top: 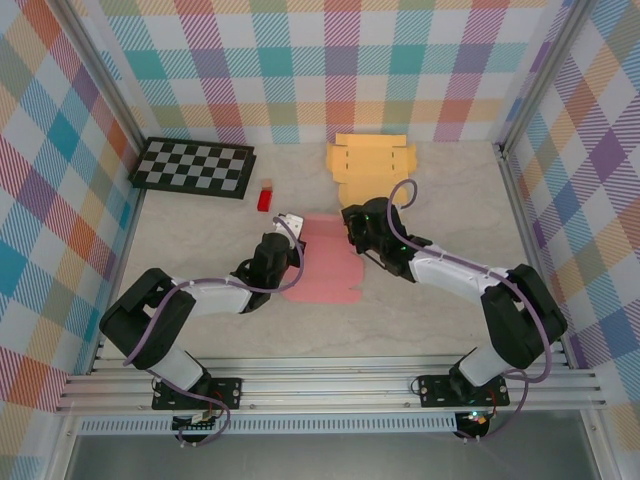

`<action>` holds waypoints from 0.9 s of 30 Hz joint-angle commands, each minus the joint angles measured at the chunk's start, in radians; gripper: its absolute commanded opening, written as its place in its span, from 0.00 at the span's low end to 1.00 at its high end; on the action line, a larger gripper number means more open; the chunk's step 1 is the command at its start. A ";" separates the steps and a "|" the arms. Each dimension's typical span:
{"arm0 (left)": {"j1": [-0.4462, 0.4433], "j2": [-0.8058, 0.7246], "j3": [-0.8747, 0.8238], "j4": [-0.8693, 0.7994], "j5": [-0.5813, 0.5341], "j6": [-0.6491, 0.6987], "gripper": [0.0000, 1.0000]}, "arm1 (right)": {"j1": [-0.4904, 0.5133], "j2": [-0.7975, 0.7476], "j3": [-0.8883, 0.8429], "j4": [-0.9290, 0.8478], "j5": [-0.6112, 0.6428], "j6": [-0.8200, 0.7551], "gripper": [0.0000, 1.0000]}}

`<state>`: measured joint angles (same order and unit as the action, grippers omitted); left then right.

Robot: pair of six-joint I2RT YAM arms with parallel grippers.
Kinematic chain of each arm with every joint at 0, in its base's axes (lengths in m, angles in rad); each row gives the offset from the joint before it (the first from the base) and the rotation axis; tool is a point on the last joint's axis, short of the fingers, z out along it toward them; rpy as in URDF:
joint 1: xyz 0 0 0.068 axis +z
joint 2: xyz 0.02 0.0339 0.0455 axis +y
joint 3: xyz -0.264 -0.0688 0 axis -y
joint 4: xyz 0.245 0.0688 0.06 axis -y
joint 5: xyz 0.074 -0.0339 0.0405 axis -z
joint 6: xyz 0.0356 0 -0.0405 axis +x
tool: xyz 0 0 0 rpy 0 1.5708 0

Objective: Fold the paper box

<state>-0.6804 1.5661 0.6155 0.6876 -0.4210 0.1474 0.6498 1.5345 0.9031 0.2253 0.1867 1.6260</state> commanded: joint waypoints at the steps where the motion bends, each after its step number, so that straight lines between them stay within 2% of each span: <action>1: -0.016 0.000 -0.014 0.035 -0.007 -0.008 0.00 | -0.001 -0.002 -0.013 0.051 0.027 0.031 0.29; 4: -0.015 0.001 -0.008 0.026 -0.006 -0.011 0.00 | 0.001 0.001 -0.018 0.058 0.022 0.024 0.19; 5: -0.015 0.002 -0.003 0.019 -0.005 -0.015 0.00 | 0.001 -0.001 -0.019 0.057 0.022 0.013 0.00; 8: -0.015 0.008 0.017 -0.016 0.003 -0.039 0.00 | 0.012 -0.018 -0.027 0.029 0.066 -0.014 0.00; 10: -0.014 0.003 0.030 -0.055 0.022 -0.062 0.05 | 0.021 -0.031 -0.058 0.063 0.102 -0.054 0.00; 14: -0.013 -0.081 0.008 -0.145 0.090 -0.125 0.25 | 0.022 -0.044 -0.154 0.198 0.139 -0.104 0.00; 16: -0.013 -0.167 -0.023 -0.196 0.175 -0.150 0.42 | 0.021 -0.040 -0.206 0.280 0.150 -0.131 0.00; 18: -0.013 -0.258 -0.063 -0.253 0.244 -0.159 0.53 | 0.015 -0.029 -0.243 0.351 0.137 -0.161 0.00; 20: -0.013 -0.362 -0.104 -0.313 0.236 -0.180 0.55 | 0.005 -0.011 -0.273 0.435 0.108 -0.183 0.00; 23: -0.006 -0.509 -0.148 -0.434 0.133 -0.241 0.56 | -0.007 0.024 -0.316 0.568 0.044 -0.232 0.00; 27: 0.018 -0.585 -0.140 -0.607 -0.005 -0.329 0.51 | -0.024 0.086 -0.374 0.799 -0.030 -0.260 0.00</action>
<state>-0.6769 0.9970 0.4858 0.2543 -0.3271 -0.0944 0.6365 1.5784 0.5644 0.7853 0.2207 1.4303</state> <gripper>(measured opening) 0.510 0.061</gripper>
